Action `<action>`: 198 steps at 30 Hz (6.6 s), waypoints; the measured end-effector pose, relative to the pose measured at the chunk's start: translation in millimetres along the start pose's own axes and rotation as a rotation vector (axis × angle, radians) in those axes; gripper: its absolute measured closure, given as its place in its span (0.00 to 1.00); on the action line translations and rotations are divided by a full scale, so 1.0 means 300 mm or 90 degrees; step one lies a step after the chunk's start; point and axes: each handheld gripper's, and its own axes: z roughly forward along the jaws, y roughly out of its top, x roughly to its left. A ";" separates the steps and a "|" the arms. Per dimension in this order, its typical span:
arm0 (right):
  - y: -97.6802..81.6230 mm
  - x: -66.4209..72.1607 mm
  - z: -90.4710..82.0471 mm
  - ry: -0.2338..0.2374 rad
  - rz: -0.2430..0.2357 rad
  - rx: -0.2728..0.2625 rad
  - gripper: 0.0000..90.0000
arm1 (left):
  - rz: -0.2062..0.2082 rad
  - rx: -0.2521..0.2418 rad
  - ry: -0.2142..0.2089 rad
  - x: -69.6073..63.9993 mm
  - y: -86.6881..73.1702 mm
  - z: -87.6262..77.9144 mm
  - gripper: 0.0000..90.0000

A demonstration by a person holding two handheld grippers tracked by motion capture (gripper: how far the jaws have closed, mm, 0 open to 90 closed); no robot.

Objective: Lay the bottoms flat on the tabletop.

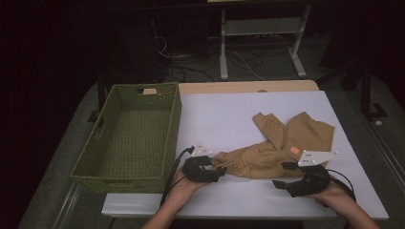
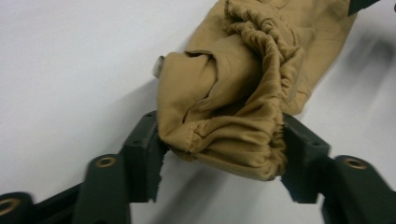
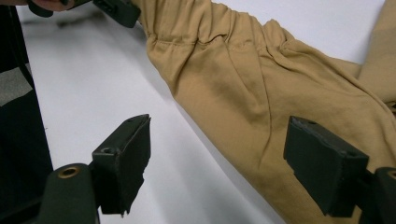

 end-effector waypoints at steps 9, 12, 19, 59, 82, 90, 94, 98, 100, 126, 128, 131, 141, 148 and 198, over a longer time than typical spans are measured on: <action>0.001 -0.003 -0.004 0.004 0.007 -0.009 0.26 | 0.033 -0.002 0.032 -0.002 0.015 0.010 0.68; 0.001 -0.003 -0.007 0.004 0.007 -0.014 0.27 | 0.046 -0.001 0.041 -0.007 0.019 0.016 0.76; 0.003 -0.001 -0.008 0.008 0.009 -0.018 0.27 | 0.055 -0.006 0.046 0.006 0.031 0.021 0.78; 0.001 -0.001 -0.010 0.011 0.017 -0.024 0.28 | 0.032 -0.047 0.119 0.152 0.211 0.163 0.77; 0.001 -0.001 -0.007 0.013 0.015 -0.020 0.28 | 0.020 -0.061 0.162 0.259 0.323 0.245 0.77; 0.001 -0.002 -0.006 0.013 0.016 -0.020 0.28 | 0.027 -0.054 0.168 0.279 0.363 0.286 0.76; 0.000 -0.001 -0.005 0.014 0.015 -0.020 0.28 | 0.023 -0.056 0.170 0.285 0.378 0.306 0.76; 0.000 -0.002 -0.006 0.014 0.015 -0.020 0.28 | 0.022 -0.055 0.171 0.288 0.382 0.316 0.74; 0.000 -0.004 -0.006 0.014 0.015 -0.020 0.28 | 0.016 -0.055 0.170 0.290 0.380 0.314 0.73; 0.002 -0.001 -0.005 0.014 0.016 -0.020 0.28 | -0.037 -0.042 0.131 0.232 0.298 0.164 0.11; 0.002 -0.001 -0.006 0.013 0.016 -0.020 0.28 | -0.033 -0.043 0.131 0.222 0.290 0.154 0.08; 0.002 -0.002 -0.006 0.013 0.017 -0.021 0.28 | -0.028 -0.042 0.128 0.204 0.275 0.139 0.04; 0.002 -0.003 -0.007 0.011 0.017 -0.020 0.28 | -0.010 -0.033 0.098 0.149 0.207 0.090 0.00; 0.001 -0.006 -0.008 0.010 0.018 -0.021 0.28 | 0.008 -0.028 0.073 0.103 0.152 0.059 0.00; 0.189 -0.219 0.069 -0.061 0.087 -0.019 0.29 | 0.023 0.000 0.001 -0.022 -0.038 -0.027 0.00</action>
